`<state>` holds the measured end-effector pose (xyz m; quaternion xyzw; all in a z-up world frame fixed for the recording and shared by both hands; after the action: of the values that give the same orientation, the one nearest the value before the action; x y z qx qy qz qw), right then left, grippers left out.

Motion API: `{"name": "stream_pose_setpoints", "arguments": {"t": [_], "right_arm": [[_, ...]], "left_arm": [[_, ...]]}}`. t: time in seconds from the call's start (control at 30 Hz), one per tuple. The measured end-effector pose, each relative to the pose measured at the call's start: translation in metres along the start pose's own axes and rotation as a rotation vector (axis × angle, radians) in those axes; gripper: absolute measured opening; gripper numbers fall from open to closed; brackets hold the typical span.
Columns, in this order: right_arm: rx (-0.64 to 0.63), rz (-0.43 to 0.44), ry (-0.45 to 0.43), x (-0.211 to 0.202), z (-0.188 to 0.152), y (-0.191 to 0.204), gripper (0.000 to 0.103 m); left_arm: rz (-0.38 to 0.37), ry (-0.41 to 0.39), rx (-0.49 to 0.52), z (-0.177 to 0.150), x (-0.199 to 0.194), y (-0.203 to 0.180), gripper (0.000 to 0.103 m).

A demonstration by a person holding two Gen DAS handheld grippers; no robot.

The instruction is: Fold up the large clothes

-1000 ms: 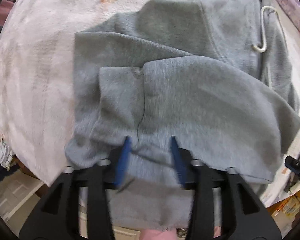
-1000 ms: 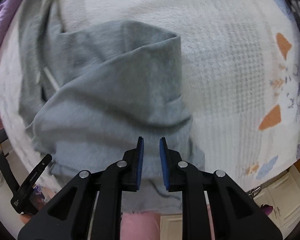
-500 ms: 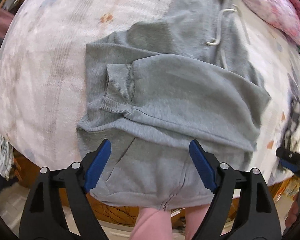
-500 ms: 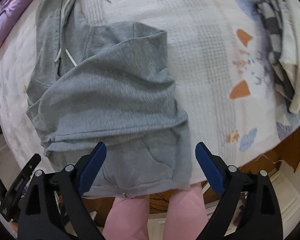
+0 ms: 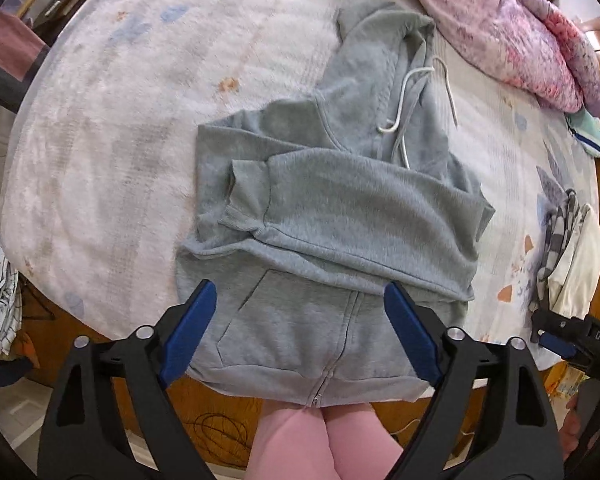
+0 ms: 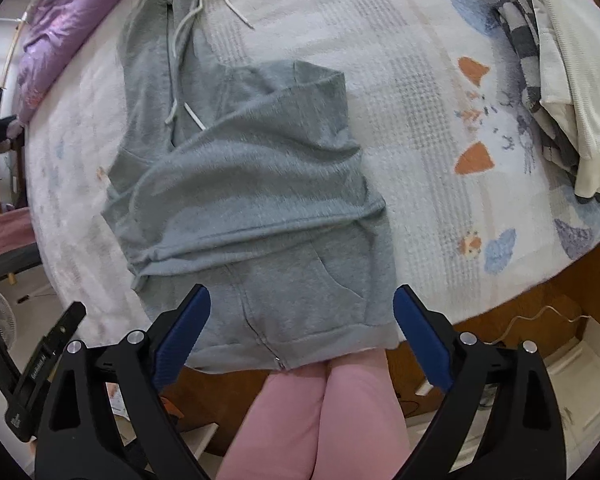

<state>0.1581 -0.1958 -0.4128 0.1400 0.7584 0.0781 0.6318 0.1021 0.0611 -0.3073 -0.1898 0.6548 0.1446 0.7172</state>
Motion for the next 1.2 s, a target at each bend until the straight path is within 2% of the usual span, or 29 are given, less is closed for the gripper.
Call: {"name": "stream_pose_setpoints", "arguments": {"t": [0.07, 0.17, 0.27, 0.4, 0.47, 0.57, 0.67, 0.77, 0.93, 1.07, 1.2], "right_arm": [[0.006, 0.014, 0.001, 0.0, 0.005, -0.002, 0.089], [0.005, 0.042, -0.025, -0.007, 0.014, -0.005, 0.089], [0.01, 0.044, -0.045, -0.01, 0.026, -0.01, 0.089], [0.052, 0.056, -0.059, -0.011, 0.044, -0.017, 0.089], [0.062, 0.047, -0.06, -0.01, 0.053, -0.018, 0.089], [0.077, 0.035, -0.064, -0.005, 0.071, -0.016, 0.089], [0.082, 0.02, -0.066, 0.003, 0.095, -0.008, 0.089], [0.092, 0.011, -0.065, 0.011, 0.123, 0.003, 0.089], [0.068, -0.026, -0.078, 0.02, 0.178, 0.036, 0.089], [0.022, -0.019, -0.063, 0.033, 0.229, 0.069, 0.089], [-0.046, -0.065, -0.052, 0.046, 0.274, 0.091, 0.089]], "left_arm": [[0.0, -0.015, -0.036, 0.0, -0.002, 0.003, 0.087], [-0.043, -0.01, -0.074, 0.0, -0.001, 0.006, 0.087], [-0.018, -0.012, -0.075, 0.004, 0.006, 0.009, 0.087], [-0.022, 0.044, -0.101, 0.016, 0.022, 0.011, 0.087], [-0.029, 0.042, -0.087, 0.027, 0.027, 0.01, 0.087], [0.004, 0.042, -0.036, 0.046, 0.036, 0.009, 0.087], [0.01, 0.053, 0.01, 0.074, 0.051, 0.011, 0.087], [0.059, 0.065, 0.079, 0.112, 0.07, 0.015, 0.087], [0.038, 0.054, 0.161, 0.176, 0.086, 0.008, 0.087], [0.016, 0.044, 0.204, 0.232, 0.098, -0.013, 0.087], [-0.032, 0.038, 0.247, 0.284, 0.107, -0.053, 0.087]]}}
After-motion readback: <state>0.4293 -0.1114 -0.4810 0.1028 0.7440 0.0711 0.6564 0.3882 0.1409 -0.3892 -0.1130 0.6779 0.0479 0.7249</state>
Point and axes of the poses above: each gripper's, at about its wrist camera, not at the fingertips, and x roughly the way its jaws point, y to its left, z to its top, the point moved 3 cm from there along x, roughly the way its jaws point, and after that the axes turned 1 degree about z, right-handed, at the moved point
